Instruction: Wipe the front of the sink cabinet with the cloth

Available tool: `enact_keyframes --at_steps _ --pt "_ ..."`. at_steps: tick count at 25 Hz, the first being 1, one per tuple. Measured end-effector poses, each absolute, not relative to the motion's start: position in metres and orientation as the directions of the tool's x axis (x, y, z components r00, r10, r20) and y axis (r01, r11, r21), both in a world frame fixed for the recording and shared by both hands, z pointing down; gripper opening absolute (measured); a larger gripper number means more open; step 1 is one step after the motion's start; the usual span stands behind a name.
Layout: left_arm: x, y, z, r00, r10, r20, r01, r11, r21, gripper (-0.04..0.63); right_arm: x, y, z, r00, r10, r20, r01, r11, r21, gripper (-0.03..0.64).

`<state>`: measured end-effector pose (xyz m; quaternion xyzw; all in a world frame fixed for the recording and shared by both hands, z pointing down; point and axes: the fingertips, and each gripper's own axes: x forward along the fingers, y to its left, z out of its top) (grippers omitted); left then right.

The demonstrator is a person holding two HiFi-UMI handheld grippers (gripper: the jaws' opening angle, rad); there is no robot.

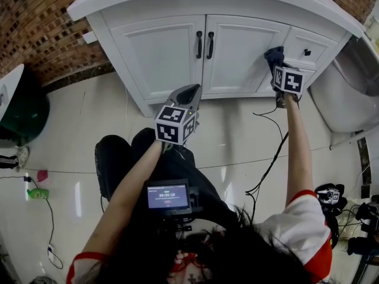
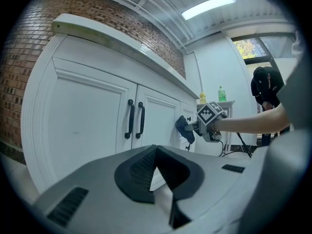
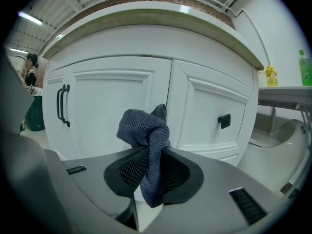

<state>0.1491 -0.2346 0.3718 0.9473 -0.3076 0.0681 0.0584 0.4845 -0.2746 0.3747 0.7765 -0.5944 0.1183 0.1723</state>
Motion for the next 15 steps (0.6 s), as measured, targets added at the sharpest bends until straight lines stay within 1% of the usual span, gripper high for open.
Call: enact_keyframes --at_steps 6,11,15 --pt "0.17 -0.235 0.36 0.819 -0.554 0.151 -0.564 -0.825 0.029 0.035 0.451 -0.279 0.386 0.191 -0.901 0.39 -0.98 -0.155 0.122 0.087" --pt "0.179 -0.233 0.342 0.836 -0.538 0.107 -0.541 -0.841 0.007 0.035 0.389 -0.295 0.397 0.079 -0.921 0.381 -0.995 -0.049 0.087 0.087" --pt "0.172 -0.23 0.349 0.832 -0.541 0.122 -0.548 -0.836 0.027 0.035 0.33 -0.308 0.396 -0.03 -0.933 0.36 -0.996 0.058 0.066 0.087"
